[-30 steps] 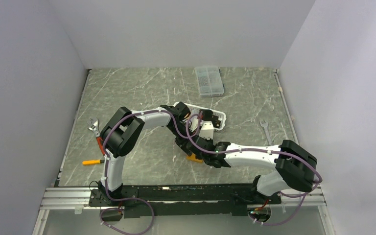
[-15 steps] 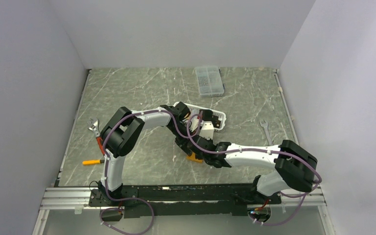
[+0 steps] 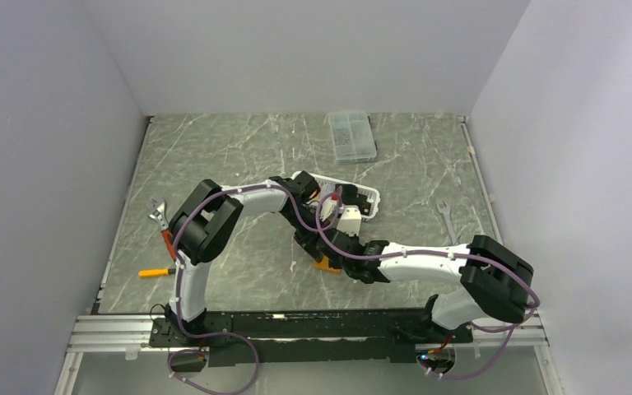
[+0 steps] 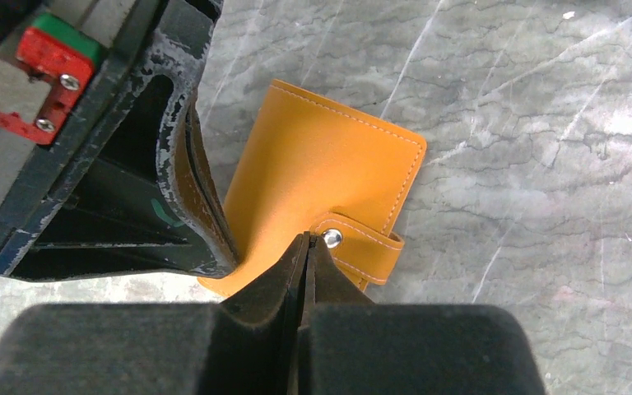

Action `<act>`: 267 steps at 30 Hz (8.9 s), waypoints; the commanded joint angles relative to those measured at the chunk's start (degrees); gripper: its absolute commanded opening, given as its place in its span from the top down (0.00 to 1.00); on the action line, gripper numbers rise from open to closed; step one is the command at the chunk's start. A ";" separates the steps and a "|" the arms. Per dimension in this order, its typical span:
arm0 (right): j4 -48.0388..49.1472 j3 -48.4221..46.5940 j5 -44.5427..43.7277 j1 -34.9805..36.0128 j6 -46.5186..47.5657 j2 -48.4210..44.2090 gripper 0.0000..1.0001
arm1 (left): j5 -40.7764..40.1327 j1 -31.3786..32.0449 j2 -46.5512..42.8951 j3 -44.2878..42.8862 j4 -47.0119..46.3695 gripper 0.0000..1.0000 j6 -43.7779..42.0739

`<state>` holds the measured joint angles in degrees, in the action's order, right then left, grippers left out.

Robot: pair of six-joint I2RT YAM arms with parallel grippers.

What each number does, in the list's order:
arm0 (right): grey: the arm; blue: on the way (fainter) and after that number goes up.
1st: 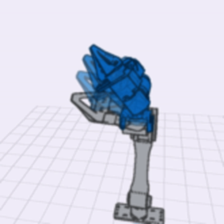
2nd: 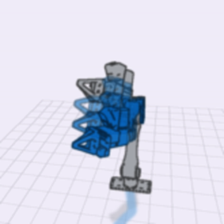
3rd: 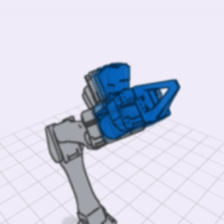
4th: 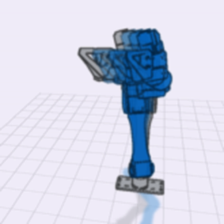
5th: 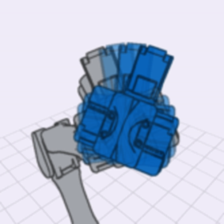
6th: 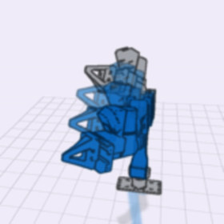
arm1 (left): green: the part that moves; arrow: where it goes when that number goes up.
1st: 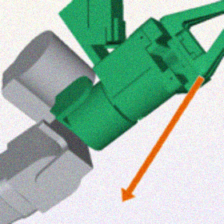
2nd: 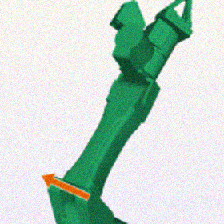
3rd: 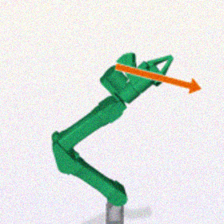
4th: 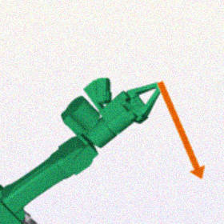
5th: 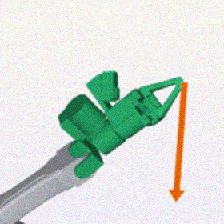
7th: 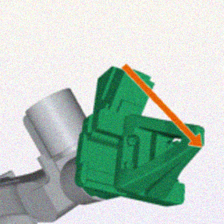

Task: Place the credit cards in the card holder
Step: Close the card holder at the center of the board, then reset both arms

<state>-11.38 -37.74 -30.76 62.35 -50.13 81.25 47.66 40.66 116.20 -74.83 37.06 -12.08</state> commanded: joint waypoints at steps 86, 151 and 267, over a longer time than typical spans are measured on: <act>12.30 25.10 31.06 -19.72 -13.37 5.50 0.85 | 5.46 -25.23 -19.43 -11.91 21.48 0.39 -14.02; 65.41 21.53 -1.79 -60.88 38.41 -1.70 0.01 | -20.71 -51.39 -30.81 38.81 -63.50 0.01 5.53; 75.60 24.11 7.38 -60.20 44.70 3.21 0.00 | -47.48 -42.68 -39.73 60.75 -93.99 0.01 6.90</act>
<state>62.41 -13.02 -22.48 2.20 -4.95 84.79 1.10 -2.48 78.41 -13.47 -58.28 -5.23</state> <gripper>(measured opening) 0.993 0.986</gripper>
